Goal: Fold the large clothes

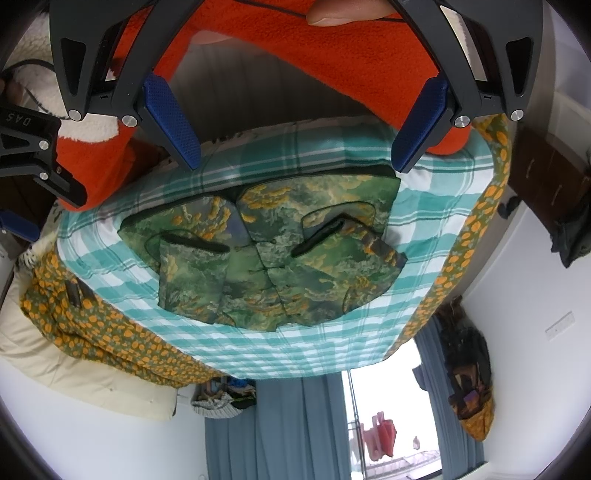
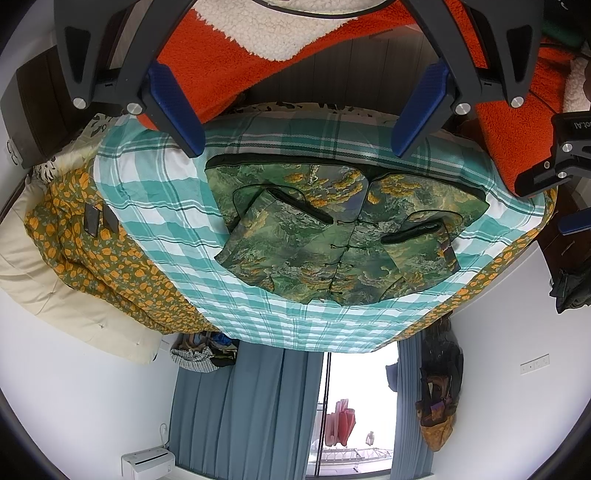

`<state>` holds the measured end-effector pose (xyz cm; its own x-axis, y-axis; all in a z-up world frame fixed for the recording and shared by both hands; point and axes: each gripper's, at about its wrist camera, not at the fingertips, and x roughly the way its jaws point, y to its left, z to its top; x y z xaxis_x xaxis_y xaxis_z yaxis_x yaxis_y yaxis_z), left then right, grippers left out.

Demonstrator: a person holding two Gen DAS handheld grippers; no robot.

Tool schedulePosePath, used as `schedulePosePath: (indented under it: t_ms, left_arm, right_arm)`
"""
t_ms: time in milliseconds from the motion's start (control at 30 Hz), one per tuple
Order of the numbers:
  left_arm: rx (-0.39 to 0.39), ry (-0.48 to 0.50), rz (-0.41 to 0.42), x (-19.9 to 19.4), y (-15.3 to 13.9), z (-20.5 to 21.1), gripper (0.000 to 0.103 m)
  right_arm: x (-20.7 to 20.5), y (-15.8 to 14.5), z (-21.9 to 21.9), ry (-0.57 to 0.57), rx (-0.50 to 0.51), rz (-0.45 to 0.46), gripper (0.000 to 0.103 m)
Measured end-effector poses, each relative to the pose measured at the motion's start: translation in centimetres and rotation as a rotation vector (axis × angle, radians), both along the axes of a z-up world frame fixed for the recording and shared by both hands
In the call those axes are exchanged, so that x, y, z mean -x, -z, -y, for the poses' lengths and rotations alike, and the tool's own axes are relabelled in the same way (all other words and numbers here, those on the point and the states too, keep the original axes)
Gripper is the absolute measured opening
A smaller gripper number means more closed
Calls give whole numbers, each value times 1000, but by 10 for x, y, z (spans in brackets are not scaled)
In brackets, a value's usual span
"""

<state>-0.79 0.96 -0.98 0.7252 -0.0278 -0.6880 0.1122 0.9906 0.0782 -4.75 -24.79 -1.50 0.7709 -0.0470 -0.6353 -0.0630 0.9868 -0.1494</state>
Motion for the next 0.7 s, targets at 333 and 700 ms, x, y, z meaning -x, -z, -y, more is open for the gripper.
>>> schedulePosePath:
  t_ms: [333, 700]
  left_arm:
    - [0, 0, -1, 0, 0, 0, 103]
    - [-1, 0, -2, -1, -1, 0, 103]
  right_arm:
    - [0, 0, 0, 0, -1, -1, 103]
    - [-1, 0, 0, 1, -1, -2, 102]
